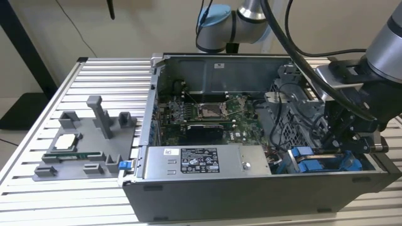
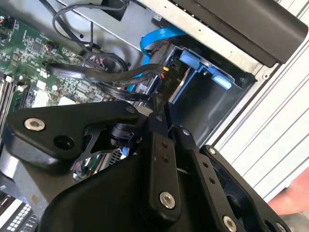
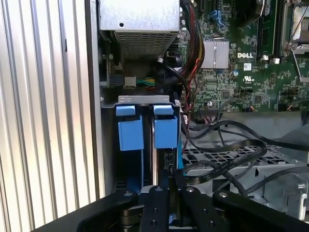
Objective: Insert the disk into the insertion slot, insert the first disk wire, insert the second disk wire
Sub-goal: 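Insert the second disk wire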
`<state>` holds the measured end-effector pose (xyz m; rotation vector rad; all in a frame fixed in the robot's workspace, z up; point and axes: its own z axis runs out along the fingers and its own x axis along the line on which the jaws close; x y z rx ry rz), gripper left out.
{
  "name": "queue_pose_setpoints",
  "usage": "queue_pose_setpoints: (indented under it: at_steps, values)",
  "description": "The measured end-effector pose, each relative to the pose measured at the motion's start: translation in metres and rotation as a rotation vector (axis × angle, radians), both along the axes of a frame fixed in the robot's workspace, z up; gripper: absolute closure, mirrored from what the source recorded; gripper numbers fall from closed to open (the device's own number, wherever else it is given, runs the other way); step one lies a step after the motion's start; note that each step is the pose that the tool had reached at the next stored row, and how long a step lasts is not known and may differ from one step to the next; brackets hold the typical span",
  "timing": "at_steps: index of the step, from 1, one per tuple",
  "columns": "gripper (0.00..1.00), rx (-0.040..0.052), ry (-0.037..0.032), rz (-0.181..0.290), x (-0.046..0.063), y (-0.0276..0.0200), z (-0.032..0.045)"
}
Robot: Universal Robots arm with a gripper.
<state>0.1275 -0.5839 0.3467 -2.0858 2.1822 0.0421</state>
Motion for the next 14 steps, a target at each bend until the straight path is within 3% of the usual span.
queue_pose_setpoints:
  at_steps: [14]
  values:
    - [1.0, -0.0003, 0.0, -0.022, 0.0, 0.004, -0.0056]
